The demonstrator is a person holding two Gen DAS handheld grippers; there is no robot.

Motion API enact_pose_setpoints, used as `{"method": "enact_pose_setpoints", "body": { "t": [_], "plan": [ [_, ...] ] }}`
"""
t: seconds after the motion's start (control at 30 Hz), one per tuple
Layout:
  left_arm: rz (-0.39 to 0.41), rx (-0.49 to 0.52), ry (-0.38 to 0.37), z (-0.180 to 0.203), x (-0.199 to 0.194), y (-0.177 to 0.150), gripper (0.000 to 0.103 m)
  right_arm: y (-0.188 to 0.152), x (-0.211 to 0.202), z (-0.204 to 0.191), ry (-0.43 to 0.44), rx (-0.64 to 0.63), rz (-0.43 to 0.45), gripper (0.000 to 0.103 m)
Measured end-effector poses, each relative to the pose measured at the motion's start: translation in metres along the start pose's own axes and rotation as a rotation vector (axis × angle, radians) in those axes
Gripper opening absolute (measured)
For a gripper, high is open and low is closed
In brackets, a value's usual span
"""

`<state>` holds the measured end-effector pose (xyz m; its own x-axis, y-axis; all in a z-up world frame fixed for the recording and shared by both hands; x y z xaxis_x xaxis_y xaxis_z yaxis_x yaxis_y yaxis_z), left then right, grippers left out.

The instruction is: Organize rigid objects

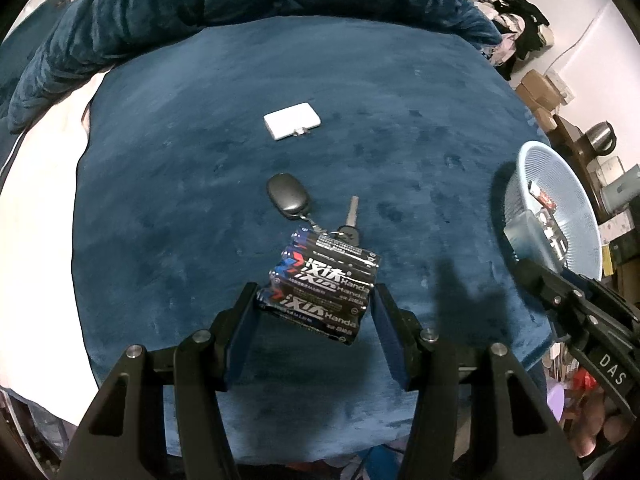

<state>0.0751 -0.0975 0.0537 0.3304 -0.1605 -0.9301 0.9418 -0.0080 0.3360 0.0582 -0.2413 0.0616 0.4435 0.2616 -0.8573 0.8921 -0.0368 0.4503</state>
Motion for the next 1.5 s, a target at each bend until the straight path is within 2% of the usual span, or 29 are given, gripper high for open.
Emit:
{"method": "enact_pose_setpoints", "body": {
  "t": [0.3, 0.33, 0.37, 0.4, 0.63, 0.67, 0.7, 0.73, 0.77, 0.8, 1.03, 1.1, 1.17, 1.33, 1.5],
  "plan": [
    [-0.003, 0.046, -0.018, 0.032, 0.001, 0.004, 0.051, -0.001, -0.013, 0.028, -0.011, 0.043, 0.019, 0.027],
    [-0.004, 0.05, -0.019, 0.035, 0.001, 0.004, 0.045, -0.001, -0.015, 0.032, -0.013, 0.049, 0.022, 0.027],
    [-0.001, 0.055, -0.018, 0.038, 0.001, 0.004, 0.027, -0.002, -0.016, 0.035, -0.015, 0.053, 0.024, 0.027],
    [-0.003, 0.059, -0.02, 0.04, 0.001, 0.005, 0.022, -0.002, -0.017, 0.038, -0.016, 0.058, 0.026, 0.027],
    [-0.015, 0.059, -0.023, 0.043, 0.009, 0.006, 0.022, -0.004, -0.025, 0.059, -0.02, 0.088, 0.038, 0.027],
    [-0.027, 0.056, -0.021, 0.042, 0.014, 0.003, 0.025, -0.004, -0.025, 0.061, -0.021, 0.092, 0.038, 0.027],
    [-0.042, 0.058, -0.012, 0.042, 0.019, 0.001, 0.032, -0.004, -0.025, 0.063, -0.02, 0.096, 0.038, 0.027],
    [-0.067, 0.064, 0.001, 0.041, 0.027, -0.002, 0.06, -0.003, -0.025, 0.064, -0.02, 0.097, 0.038, 0.027],
    [-0.079, 0.065, 0.007, 0.04, 0.033, -0.004, 0.08, -0.003, -0.025, 0.065, -0.022, 0.097, 0.038, 0.027],
    [-0.086, 0.065, 0.012, 0.04, 0.041, -0.006, 0.081, -0.003, -0.025, 0.065, -0.021, 0.098, 0.038, 0.027],
    [-0.216, 0.052, 0.023, 0.045, 0.11, -0.023, 0.08, -0.002, -0.027, 0.069, -0.015, 0.106, 0.044, 0.028],
    [-0.237, 0.037, 0.039, 0.044, 0.129, -0.025, 0.071, -0.001, -0.027, 0.071, -0.012, 0.107, 0.045, 0.028],
    [-0.249, 0.019, 0.035, 0.042, 0.138, -0.026, 0.056, -0.001, -0.028, 0.072, -0.009, 0.108, 0.043, 0.028],
    [-0.225, 0.026, 0.021, 0.044, 0.121, -0.023, 0.054, 0.0, -0.033, 0.08, -0.008, 0.123, 0.054, 0.028],
    [-0.165, 0.029, 0.0, 0.042, 0.09, -0.019, 0.051, 0.004, -0.04, 0.089, -0.013, 0.138, 0.071, 0.028]
  ]
}}
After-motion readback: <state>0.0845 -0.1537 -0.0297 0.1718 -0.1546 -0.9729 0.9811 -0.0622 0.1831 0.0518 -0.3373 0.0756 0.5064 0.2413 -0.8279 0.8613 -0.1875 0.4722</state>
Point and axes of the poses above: each gripper's, at about its wrist camera, not at the fingertips, and x roughly the way its jaws point, z to its right, y to its top, the point moved 10 cm from there along x, roughly the way its jaws point, and after that the axes turned 3 degrees about -x, right-handed, at the moved point
